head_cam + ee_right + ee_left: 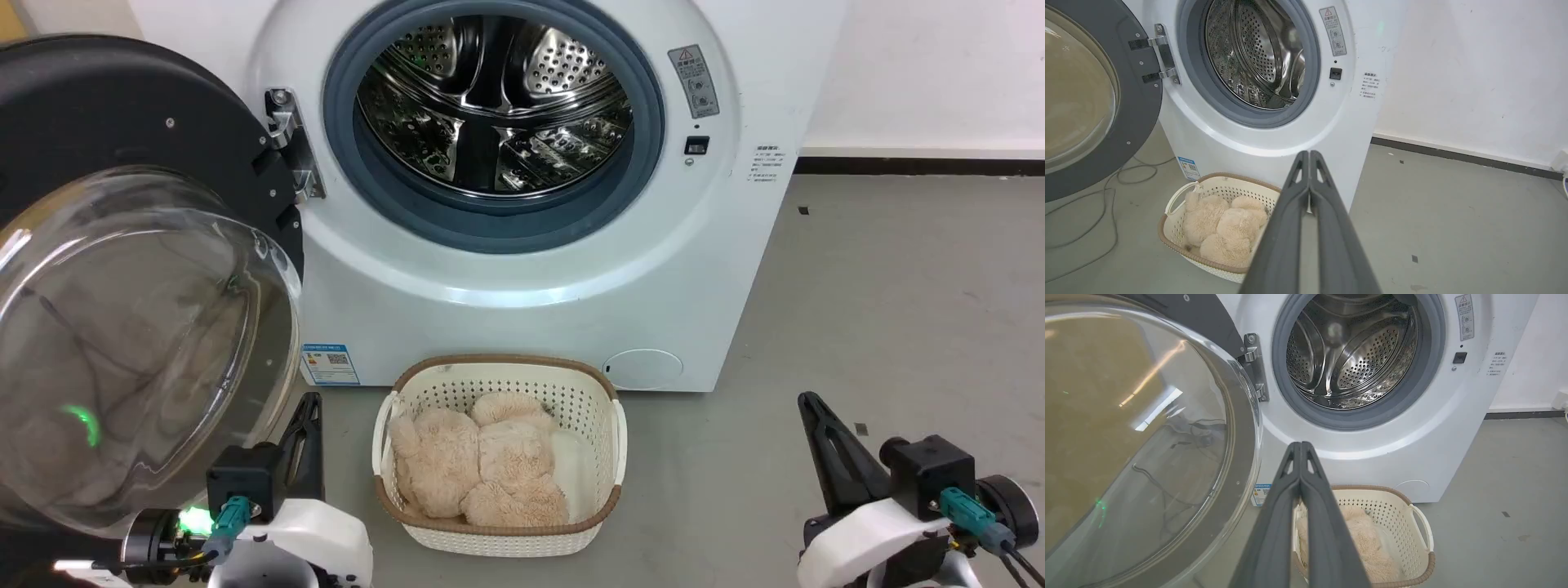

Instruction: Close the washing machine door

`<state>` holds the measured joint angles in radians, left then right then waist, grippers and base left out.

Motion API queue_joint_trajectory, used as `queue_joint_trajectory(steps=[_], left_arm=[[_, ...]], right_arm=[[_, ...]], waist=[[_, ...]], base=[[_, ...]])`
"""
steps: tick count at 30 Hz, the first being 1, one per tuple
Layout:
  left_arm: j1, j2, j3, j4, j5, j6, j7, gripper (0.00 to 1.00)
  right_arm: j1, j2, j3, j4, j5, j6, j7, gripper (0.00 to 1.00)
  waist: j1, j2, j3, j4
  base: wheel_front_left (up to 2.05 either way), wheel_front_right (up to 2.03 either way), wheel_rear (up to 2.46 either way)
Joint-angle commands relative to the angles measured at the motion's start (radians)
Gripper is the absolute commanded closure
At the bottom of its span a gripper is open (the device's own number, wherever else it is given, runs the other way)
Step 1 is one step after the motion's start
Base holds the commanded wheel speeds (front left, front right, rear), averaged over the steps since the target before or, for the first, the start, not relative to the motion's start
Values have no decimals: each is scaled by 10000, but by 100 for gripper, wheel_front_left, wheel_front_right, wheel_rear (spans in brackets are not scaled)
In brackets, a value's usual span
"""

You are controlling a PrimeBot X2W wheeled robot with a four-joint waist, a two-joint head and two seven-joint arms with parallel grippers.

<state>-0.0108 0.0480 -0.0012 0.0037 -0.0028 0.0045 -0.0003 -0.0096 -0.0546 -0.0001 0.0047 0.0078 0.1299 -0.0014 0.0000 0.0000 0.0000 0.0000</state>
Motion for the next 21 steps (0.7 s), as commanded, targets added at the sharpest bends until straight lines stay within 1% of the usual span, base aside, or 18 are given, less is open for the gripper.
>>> queue_joint_trajectory(steps=[1, 21], left_arm=[[108, 22, 12, -37, 28, -45, 3, 100], [108, 22, 12, -37, 28, -45, 3, 100]], right_arm=[[96, 43, 1, -47, -78, 8, 14, 100], [96, 43, 1, -47, -78, 8, 14, 100]], waist=[[0, 0, 0, 0], [0, 0, 0, 0]], base=[[0, 0, 0], [0, 0, 0]])
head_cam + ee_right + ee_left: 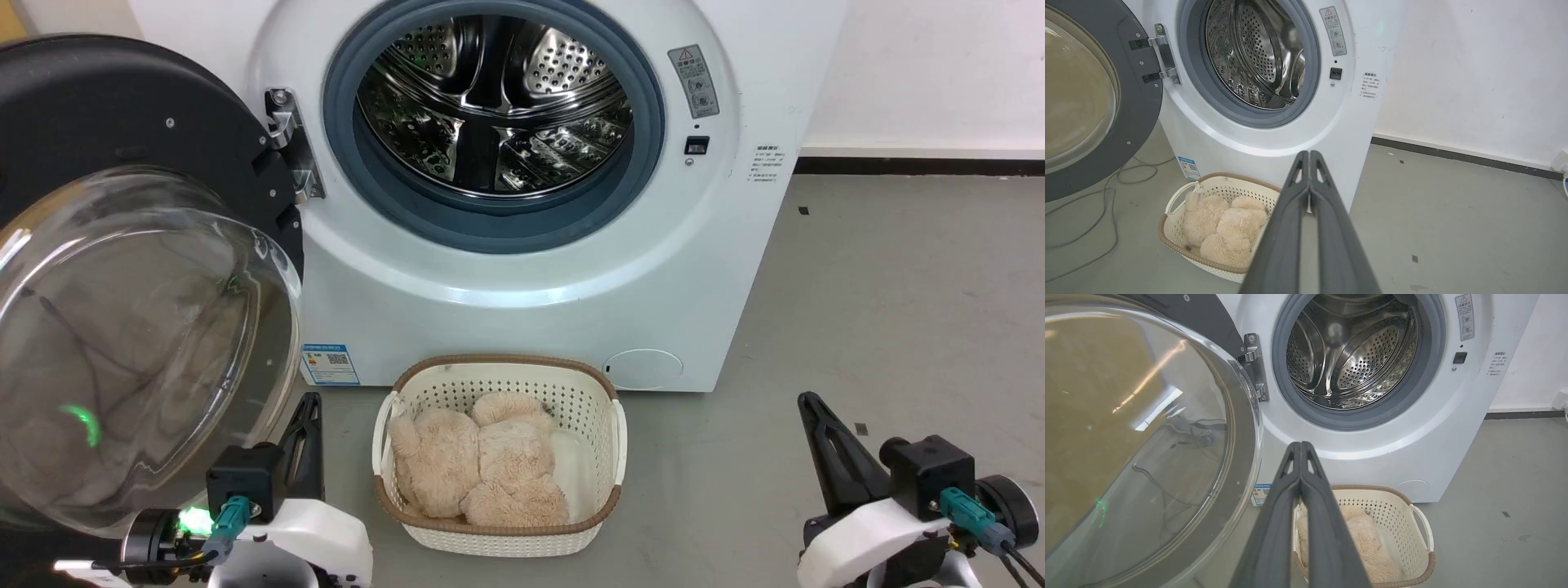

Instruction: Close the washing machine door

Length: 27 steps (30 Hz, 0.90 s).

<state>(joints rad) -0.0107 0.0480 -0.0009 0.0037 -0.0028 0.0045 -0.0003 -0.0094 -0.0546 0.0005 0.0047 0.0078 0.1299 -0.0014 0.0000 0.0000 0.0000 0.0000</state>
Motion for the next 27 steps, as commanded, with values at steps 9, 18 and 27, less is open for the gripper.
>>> queue_joint_trajectory(steps=[9, 18, 27], left_arm=[[-17, -1, -31, 18, -18, 87, -63, 0], [-74, 0, -118, -15, -60, 311, -251, 0], [-200, 12, -193, -205, -49, 445, -439, 100]], right_arm=[[-20, 1, -69, 12, 35, 0, -63, 0], [-50, 4, -239, -49, 231, 1, -250, 0], [-65, 7, -423, -107, 401, 1, -437, 0]], waist=[[0, 0, 9, 1], [0, 0, 30, 36], [0, 0, 58, 175]], base=[[0, 0, 0], [0, 0, 0], [0, 0, 0]])
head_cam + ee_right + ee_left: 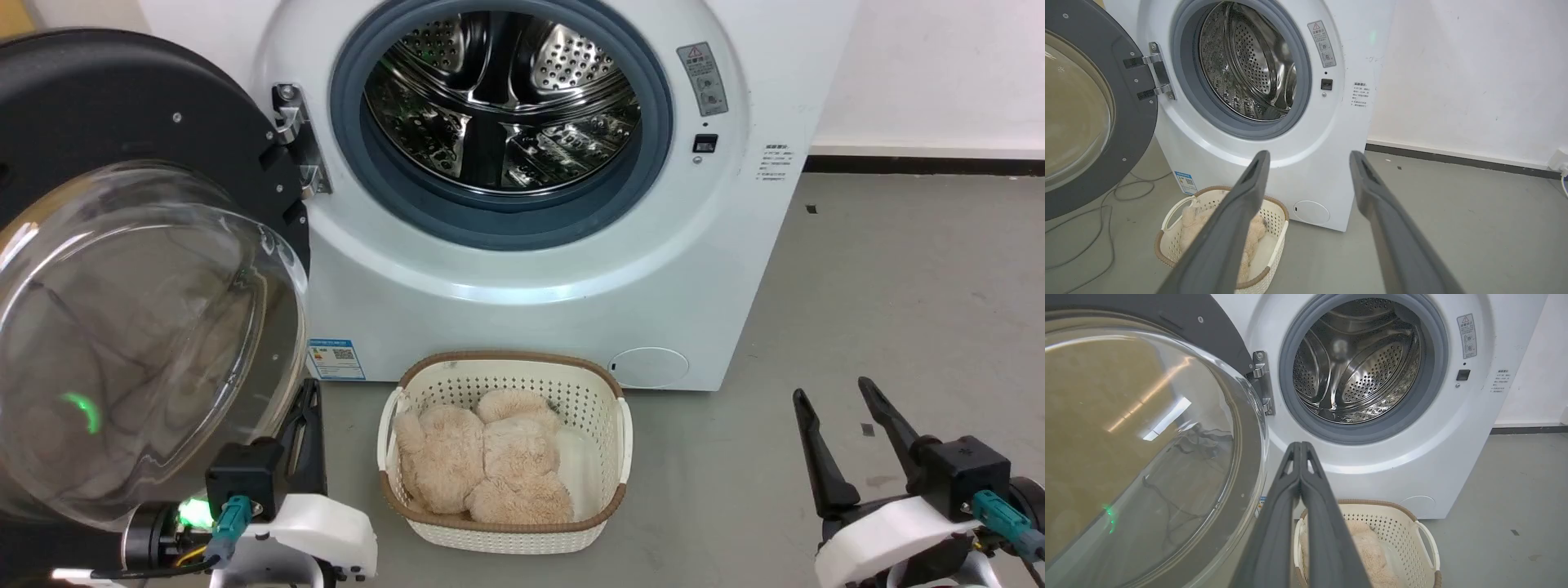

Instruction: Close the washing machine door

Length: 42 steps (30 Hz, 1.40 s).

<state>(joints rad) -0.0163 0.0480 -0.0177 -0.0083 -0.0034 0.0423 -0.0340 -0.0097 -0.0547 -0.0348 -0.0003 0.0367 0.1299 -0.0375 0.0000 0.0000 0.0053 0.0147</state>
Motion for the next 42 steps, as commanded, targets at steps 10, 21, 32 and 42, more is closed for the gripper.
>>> queue_joint_trajectory(steps=[10, 21, 32, 42], left_arm=[[-663, 127, 103, -682, -137, 75, -352, 100], [-1610, 298, 825, -1210, -504, -131, -582, 100], [-2913, 619, 1859, -1266, -1009, -662, -791, 100], [-4295, 1051, 2957, -450, -1895, -1003, -1000, 100]], right_arm=[[-100, 13, -372, -67, 314, 2, -326, 0], [-207, 17, -633, -20, 482, 3, -555, 0], [-293, 21, -907, 105, 599, 3, -763, 0], [-447, 24, -1310, 224, 777, 4, -971, 0]], waist=[[0, 0, 135, 495], [0, 0, 362, 1079], [0, 0, 605, 1647], [0, 0, 901, 2298]], base=[[0, 0, 0], [0, 0, 0], [0, 0, 0], [0, 0, 0]])
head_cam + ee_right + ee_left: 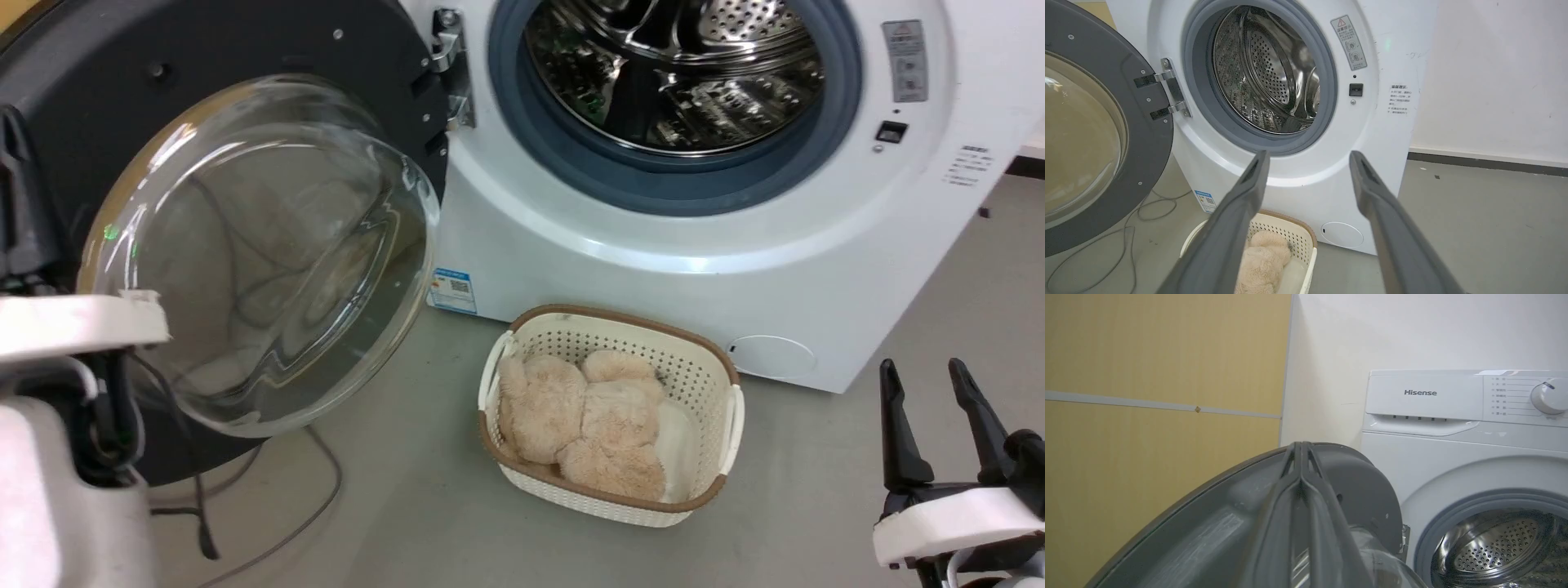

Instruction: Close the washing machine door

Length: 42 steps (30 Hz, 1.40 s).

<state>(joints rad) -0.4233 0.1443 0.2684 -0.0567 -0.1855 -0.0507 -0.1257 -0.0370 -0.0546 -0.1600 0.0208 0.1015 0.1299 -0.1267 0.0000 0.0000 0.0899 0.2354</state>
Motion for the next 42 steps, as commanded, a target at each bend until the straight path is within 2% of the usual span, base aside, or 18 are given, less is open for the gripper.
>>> queue_joint_trajectory(steps=[1, 11, 17, 25, 31, 42], left_arm=[[-334, 189, 182, 174, -180, -94, -104, 100], [-1414, 1392, 1079, 1675, -1194, -238, -73, 100], [-2038, 1980, 1536, 2761, -1908, -302, 486, 100], [-2909, 2557, 1956, 4563, -3313, -344, 2592, 100], [-3125, 3006, 1769, 5508, -4272, -458, 4449, 100], [-1881, 3747, 919, 4779, -6844, -589, 7076, 100]], right_arm=[[-182, 23, -89, 29, 148, 4, -100, 0], [-304, 26, -411, 118, 264, 5, -308, 0], [-376, 28, -636, 207, 349, 5, -433, 0], [-447, 31, -855, 342, 487, 6, -599, 0], [-535, 33, -1013, 436, 564, 6, -724, 0], [-674, 37, -1349, 504, 737, 7, -953, 0]], waist=[[0, 0, 80, 158], [0, 0, 334, 734], [0, 0, 462, 1034], [0, 0, 595, 1301], [0, 0, 727, 1405], [0, 0, 976, 1648]], base=[[0, 0, 0], [0, 0, 0], [0, 0, 0], [0, 0, 0], [0, 0, 0], [0, 0, 0]])
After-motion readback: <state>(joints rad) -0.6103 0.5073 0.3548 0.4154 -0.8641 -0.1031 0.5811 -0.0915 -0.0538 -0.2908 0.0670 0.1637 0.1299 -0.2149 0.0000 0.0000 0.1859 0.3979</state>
